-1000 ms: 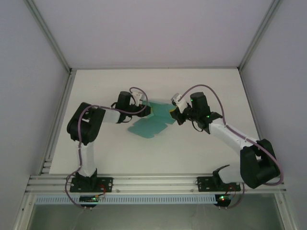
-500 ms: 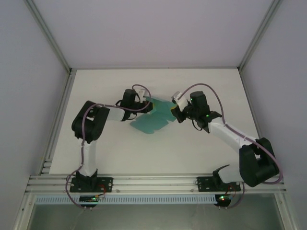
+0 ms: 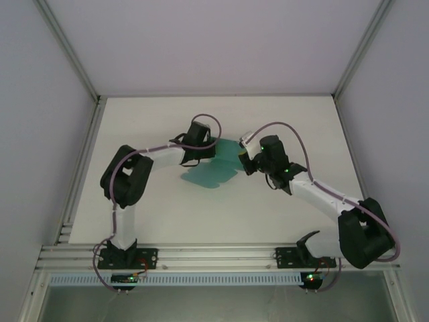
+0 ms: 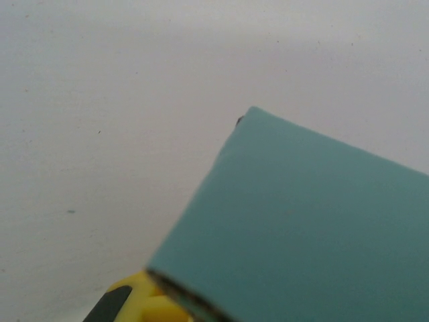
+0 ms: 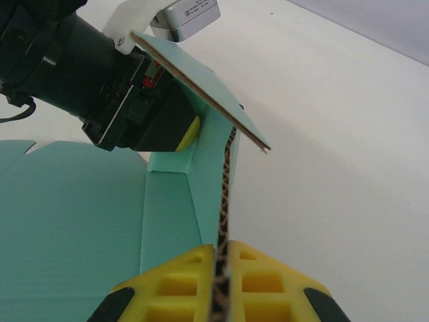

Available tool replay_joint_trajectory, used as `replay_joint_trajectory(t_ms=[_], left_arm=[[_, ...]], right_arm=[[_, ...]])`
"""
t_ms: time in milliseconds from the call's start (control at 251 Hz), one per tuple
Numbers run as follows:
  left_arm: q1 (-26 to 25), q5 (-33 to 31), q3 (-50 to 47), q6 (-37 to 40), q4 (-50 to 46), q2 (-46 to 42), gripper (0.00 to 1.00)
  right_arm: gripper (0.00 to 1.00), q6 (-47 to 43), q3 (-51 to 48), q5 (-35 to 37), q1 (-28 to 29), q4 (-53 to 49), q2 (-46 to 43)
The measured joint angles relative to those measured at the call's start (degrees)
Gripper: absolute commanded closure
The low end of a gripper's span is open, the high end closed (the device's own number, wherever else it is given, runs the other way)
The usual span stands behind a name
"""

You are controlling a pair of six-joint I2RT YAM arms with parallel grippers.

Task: Assemble paper box

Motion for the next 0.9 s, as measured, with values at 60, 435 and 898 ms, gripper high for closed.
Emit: replay_joint_trajectory(t_ms=[60,435,898], left_arm=[[0.24,1.22,-2.62,1.64,2.86,-1.18,0.95],[3.28,5.33,-11.06,8.76,11.45,-5.42,0.56],[5.49,9.40,-12.13,9.86,12.24,-9.90,0.40]], right_arm=[[1.00,0.26,-0.17,-0.33,-0.02,-0.07,-0.22],[1.00,0.59,-0.20,-2.60,-0.02,0.20,-0.35],[1.00,0.61,-0.20,-2.80,-1.68,-0.66,-0.31]])
